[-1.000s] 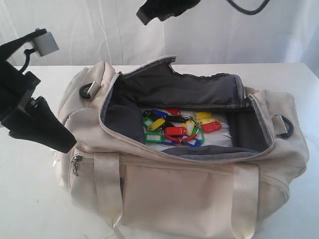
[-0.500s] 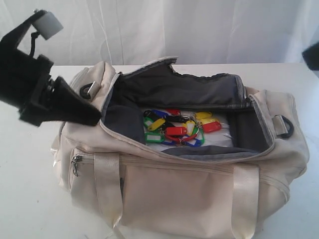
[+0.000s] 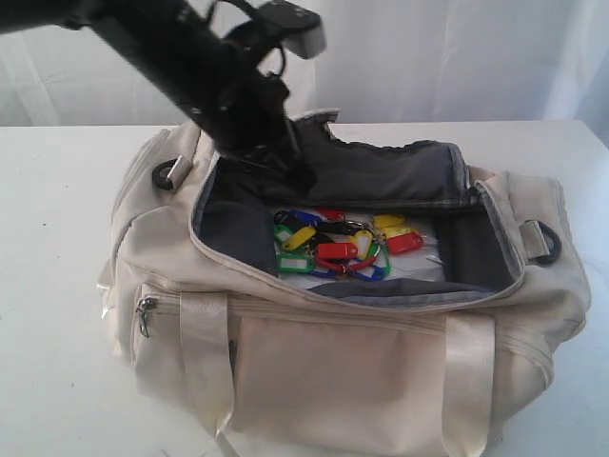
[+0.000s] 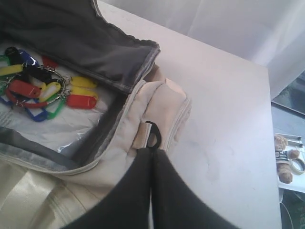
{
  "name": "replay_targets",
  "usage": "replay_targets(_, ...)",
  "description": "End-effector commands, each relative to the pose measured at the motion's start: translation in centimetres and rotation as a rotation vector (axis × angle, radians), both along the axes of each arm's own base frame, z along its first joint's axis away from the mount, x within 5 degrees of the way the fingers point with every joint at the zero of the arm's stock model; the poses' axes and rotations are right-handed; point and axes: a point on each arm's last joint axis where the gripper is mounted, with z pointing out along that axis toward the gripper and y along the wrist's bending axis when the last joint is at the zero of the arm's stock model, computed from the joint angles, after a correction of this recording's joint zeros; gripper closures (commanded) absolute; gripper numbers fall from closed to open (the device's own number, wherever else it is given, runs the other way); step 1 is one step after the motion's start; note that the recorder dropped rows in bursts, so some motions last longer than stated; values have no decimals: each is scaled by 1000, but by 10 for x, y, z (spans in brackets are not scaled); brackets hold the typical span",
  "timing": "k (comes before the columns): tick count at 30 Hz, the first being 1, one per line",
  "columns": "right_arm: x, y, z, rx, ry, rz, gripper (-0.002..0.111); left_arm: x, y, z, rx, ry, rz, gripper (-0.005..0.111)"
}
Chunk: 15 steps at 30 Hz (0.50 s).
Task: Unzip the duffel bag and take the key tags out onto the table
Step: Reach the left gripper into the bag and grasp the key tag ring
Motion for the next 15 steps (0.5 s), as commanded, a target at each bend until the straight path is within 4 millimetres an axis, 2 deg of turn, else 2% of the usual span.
replay_targets(1,1,-1,1,7,-26,-8,108,13,-51,-22,6,47,-14,107)
replay_targets(6,1,-1,1,7,-26,-8,108,27,-84,-53,57,82,115,107)
replay_targets(10,1,-1,1,14,-24,-13,108,29,-99,-71,82,95,105,105)
replay_targets(12,1,-1,1,21,-22,-17,108,28,-102,-79,99,101,97,95)
replay_targets(14,1,-1,1,21,-22,-17,108,29,-103,-84,116,107,96,80)
replay_targets(15,1,-1,1,21,-22,-17,108,29,-103,-85,119,109,95,69)
